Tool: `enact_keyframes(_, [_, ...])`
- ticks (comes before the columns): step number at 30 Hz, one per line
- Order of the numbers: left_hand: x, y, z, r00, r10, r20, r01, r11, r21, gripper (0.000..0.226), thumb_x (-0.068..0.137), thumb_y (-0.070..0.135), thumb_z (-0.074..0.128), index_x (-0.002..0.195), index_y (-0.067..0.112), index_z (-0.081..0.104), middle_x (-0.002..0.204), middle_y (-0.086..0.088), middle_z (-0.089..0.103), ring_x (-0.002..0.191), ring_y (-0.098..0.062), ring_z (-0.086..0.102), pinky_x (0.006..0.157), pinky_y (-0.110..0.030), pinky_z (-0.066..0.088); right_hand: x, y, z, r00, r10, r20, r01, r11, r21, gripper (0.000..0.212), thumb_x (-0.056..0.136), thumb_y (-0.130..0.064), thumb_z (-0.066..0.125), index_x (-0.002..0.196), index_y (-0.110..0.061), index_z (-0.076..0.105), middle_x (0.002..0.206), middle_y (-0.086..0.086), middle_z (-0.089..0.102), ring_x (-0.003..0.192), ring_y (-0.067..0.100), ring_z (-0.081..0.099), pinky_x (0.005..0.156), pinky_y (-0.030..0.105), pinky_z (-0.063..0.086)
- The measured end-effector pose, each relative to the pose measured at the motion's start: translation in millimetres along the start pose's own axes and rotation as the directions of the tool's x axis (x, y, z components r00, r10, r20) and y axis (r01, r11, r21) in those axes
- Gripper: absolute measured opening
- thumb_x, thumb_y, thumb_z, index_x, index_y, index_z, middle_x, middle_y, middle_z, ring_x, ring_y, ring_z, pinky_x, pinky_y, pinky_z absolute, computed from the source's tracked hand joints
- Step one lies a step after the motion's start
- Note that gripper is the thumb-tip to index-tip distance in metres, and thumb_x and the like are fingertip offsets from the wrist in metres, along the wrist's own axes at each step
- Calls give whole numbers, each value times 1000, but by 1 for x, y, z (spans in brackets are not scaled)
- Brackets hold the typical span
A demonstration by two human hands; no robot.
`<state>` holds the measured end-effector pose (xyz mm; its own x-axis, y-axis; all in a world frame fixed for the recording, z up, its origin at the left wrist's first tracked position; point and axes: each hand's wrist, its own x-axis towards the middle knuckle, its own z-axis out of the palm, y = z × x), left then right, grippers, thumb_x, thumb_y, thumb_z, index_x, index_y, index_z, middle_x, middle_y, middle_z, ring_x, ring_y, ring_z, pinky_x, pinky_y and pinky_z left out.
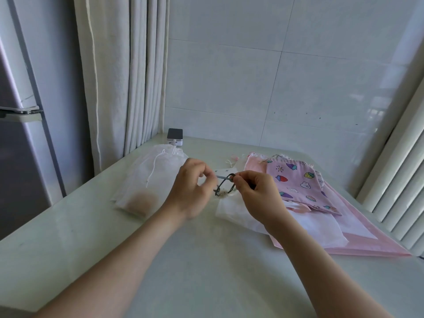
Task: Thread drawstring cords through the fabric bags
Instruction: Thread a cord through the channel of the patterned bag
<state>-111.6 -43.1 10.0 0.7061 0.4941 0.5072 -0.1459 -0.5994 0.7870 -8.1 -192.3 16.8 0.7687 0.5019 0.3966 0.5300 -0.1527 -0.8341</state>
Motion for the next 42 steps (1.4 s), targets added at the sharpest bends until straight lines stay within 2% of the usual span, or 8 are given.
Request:
enact_keyframes(3, [5,13,-6,985,-170,-12,154,919,-363,34,84,33,51,62,12,67,76,7,67,92,-21,65,89,-40,50,0,1,-2,1000,4,-15,-4,1000,3,18,101,-21,64,90,-17,78,56,-4,43,48,9,29,49,26,26])
enact_keyframes(6, [4,18,-9,972,-205,114,232,781,-579,50,104,30,52,58,18,69,95,-16,79,101,-30,75,93,-39,58,0,1,-2,1000,-7,-23,6,1000,-27,17,99,-22,67,88,-19,79,51,-12,45,46,6,32,49,22,28])
enact_keyframes(9, [-1,22,-8,955,-254,153,297,815,-498,42,110,36,47,97,0,64,91,-14,76,81,-30,75,79,-46,62,-4,-3,-2,999,-34,11,35,999,-36,20,98,-24,68,82,-18,79,54,-8,54,45,5,35,49,22,30])
enact_keyframes(26, [-8,22,-7,886,-267,380,342,929,-145,24,99,19,60,85,8,76,84,-4,72,77,-20,72,74,-37,59,-10,-13,-4,996,-14,87,7,997,80,20,98,-14,66,83,-11,79,63,-4,69,44,1,44,46,11,33])
enact_keyframes(29, [-4,20,-8,839,-373,397,496,824,-274,28,95,10,44,70,6,56,72,-16,64,68,-31,68,68,-41,60,-8,-10,-2,996,-35,83,32,999,33,16,98,-18,68,89,-17,81,61,4,63,46,3,39,48,14,33])
enact_keyframes(32, [-3,18,-11,783,-471,406,580,789,-202,18,86,16,38,68,19,39,60,-2,29,49,-21,25,48,-27,24,-6,-4,1,993,-93,69,98,992,-82,16,98,-18,65,99,-20,81,66,-5,64,52,1,45,54,10,34])
enact_keyframes(36, [-1,11,-11,796,-483,366,528,849,-27,29,94,33,55,74,13,57,64,-2,18,57,-23,13,51,-27,11,-3,8,-1,943,-328,53,312,819,-482,15,97,-19,67,104,-25,79,89,-7,60,91,16,55,83,22,43])
enact_keyframes(42, [-4,9,-10,814,-460,354,502,864,-33,26,97,22,58,86,7,75,57,0,26,49,-19,23,48,-24,22,1,8,-7,945,-323,-58,257,838,-481,18,92,-8,64,92,-17,80,74,-5,71,69,16,64,78,35,55])
